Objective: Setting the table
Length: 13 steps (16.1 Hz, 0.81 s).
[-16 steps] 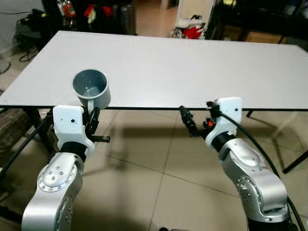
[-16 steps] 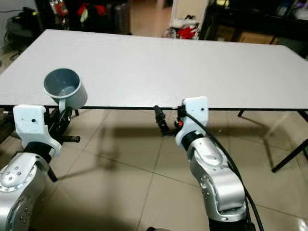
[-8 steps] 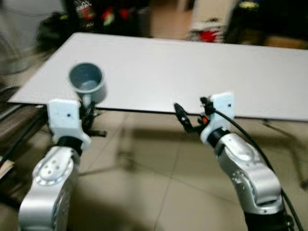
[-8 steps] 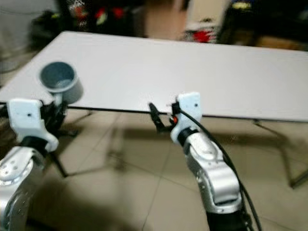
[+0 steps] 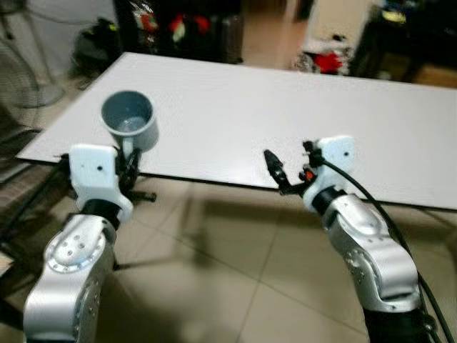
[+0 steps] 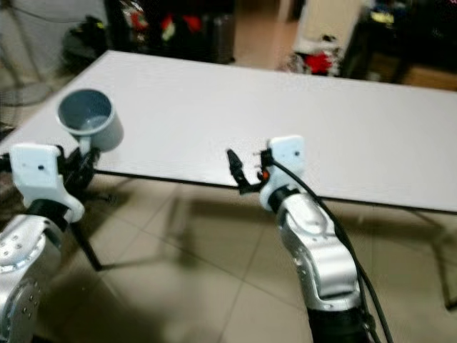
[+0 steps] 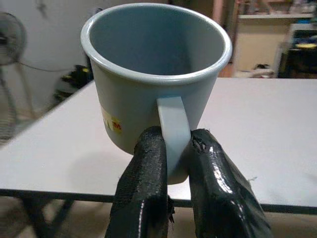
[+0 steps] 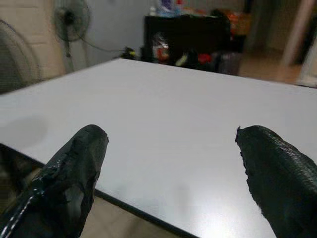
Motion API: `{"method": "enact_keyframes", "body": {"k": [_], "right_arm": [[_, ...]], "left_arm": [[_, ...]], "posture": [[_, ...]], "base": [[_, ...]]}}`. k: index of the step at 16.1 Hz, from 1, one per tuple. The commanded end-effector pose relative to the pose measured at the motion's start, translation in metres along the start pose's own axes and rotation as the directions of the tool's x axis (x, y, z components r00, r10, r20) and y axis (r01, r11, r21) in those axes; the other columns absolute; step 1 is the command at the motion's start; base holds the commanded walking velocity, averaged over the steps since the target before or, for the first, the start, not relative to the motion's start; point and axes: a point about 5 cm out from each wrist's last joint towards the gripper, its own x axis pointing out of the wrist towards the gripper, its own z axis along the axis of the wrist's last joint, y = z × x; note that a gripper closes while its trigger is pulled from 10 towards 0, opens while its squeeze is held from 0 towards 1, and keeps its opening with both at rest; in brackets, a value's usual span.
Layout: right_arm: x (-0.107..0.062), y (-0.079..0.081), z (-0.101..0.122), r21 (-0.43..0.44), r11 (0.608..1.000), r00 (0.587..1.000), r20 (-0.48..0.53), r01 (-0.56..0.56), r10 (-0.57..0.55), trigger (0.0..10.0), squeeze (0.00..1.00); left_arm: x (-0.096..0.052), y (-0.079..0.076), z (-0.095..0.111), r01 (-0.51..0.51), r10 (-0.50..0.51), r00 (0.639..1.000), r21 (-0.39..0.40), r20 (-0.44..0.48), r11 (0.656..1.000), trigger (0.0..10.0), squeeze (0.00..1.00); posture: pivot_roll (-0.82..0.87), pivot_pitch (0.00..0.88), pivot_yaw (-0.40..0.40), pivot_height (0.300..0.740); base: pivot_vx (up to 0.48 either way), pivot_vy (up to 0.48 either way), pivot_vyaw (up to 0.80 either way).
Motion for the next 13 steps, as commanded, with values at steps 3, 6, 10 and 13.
{"method": "enact_keyframes", "body": {"k": [3, 6, 10, 13], "right_arm": [[0.001, 0.004, 0.003, -0.005, 1.0, 1.0, 0.017, -0.026, 0.026, 10.0, 0.0], [0.0, 0.004, 0.002, 0.001, 1.0, 0.999, 0.021, -0.028, 0.028, 10.0, 0.0], [-0.006, -0.004, -0.005, -0.037, 0.998, 0.999, 0.015, 0.042, -0.041, 10.0, 0.0], [-0.013, -0.01, -0.003, -0.049, 0.995, 0.995, 0.053, 0.082, -0.079, 10.0, 0.0]], "left_arm": [[0.001, 0.003, 0.003, -0.005, 0.005, 1.0, 0.006, 0.008, 1.0, 10.0, 0.0], [0.004, 0.002, -0.001, 0.028, -0.028, 1.0, 0.012, -0.009, 1.0, 10.0, 0.0], [0.007, 0.0, -0.005, 0.057, -0.056, 0.998, 0.015, -0.022, 0.998, 10.0, 0.0], [0.006, 0.0, -0.01, 0.063, -0.062, 0.997, 0.011, -0.037, 0.998, 10.0, 0.0]], "posture": [[0.01, 0.0, -0.026, 0.74], [0.0, 0.0, -0.007, 0.74], [-0.02, 0.0, 0.017, 0.74], [-0.02, 0.0, 0.018, 0.74]], "base": [[0.301, 0.0, 0.0], [0.305, 0.0, 0.0], [0.304, 0.0, 0.0], [0.303, 0.0, 0.0]]}}
